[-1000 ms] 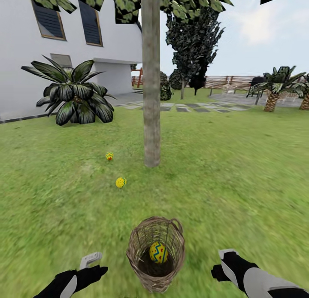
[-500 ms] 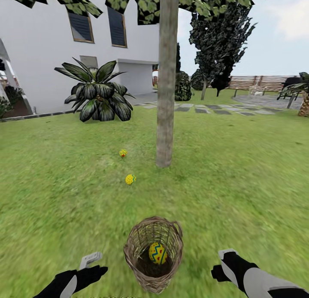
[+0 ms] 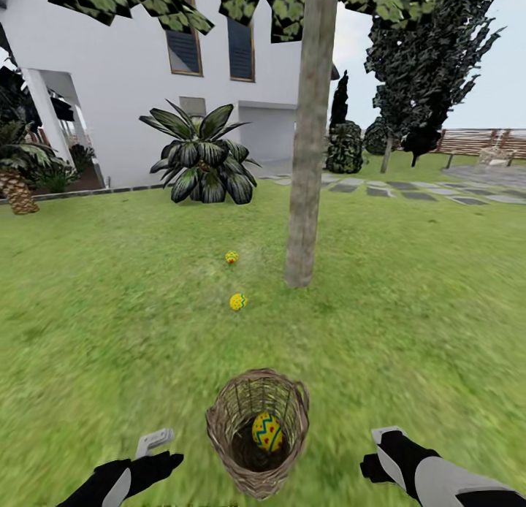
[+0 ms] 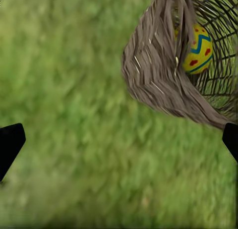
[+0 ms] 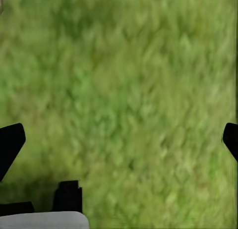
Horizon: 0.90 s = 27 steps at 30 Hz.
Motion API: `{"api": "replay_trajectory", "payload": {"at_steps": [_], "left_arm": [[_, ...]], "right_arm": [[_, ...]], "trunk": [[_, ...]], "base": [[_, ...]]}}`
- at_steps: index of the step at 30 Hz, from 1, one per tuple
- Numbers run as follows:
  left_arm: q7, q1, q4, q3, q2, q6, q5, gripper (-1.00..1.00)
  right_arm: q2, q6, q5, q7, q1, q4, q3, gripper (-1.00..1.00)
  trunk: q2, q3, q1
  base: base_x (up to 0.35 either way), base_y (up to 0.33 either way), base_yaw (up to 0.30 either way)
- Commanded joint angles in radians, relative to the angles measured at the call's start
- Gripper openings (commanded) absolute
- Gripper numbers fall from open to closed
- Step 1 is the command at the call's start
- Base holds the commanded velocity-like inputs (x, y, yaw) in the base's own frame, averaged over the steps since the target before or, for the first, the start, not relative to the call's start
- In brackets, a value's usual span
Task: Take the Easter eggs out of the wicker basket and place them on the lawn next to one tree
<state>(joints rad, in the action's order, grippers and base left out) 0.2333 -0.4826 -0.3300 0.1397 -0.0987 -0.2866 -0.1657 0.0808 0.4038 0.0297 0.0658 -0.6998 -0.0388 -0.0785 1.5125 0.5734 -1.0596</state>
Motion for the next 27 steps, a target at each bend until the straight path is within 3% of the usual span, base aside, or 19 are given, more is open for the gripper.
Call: {"api": "replay_trajectory", "payload": {"at_steps": [1, 6, 22, 27], "left_arm": [[0.003, -0.001, -0.001, 0.006, 0.001, -0.009, -0.006, 1.0], [0.003, -0.001, -0.001, 0.007, 0.001, -0.011, -0.01, 1.0], [0.002, -0.001, 0.019, 0.007, 0.006, -0.01, -0.008, 1.0], [0.003, -0.001, 0.02, 0.006, 0.008, -0.01, -0.007, 1.0]], "right_arm": [[0.0, 0.007, 0.002, -0.001, 0.0, -0.003, -0.007, 1.0], [0.004, 0.01, 0.0, -0.006, 0.0, -0.003, -0.007, 1.0], [0.015, 0.003, 0.002, -0.006, 0.0, 0.021, -0.007, 1.0], [0.008, 0.003, 0.007, -0.004, 0.0, 0.022, -0.009, 1.0]], "trunk": [[0.0, 0.001, 0.0], [0.0, 0.002, 0.0], [0.0, 0.002, 0.0], [0.0, 0.002, 0.0]], "base": [[0.0, -0.35, 0.3], [0.0, -0.257, 0.156], [-0.002, -0.01, 0.004], [-0.072, -0.218, 0.0]]}}
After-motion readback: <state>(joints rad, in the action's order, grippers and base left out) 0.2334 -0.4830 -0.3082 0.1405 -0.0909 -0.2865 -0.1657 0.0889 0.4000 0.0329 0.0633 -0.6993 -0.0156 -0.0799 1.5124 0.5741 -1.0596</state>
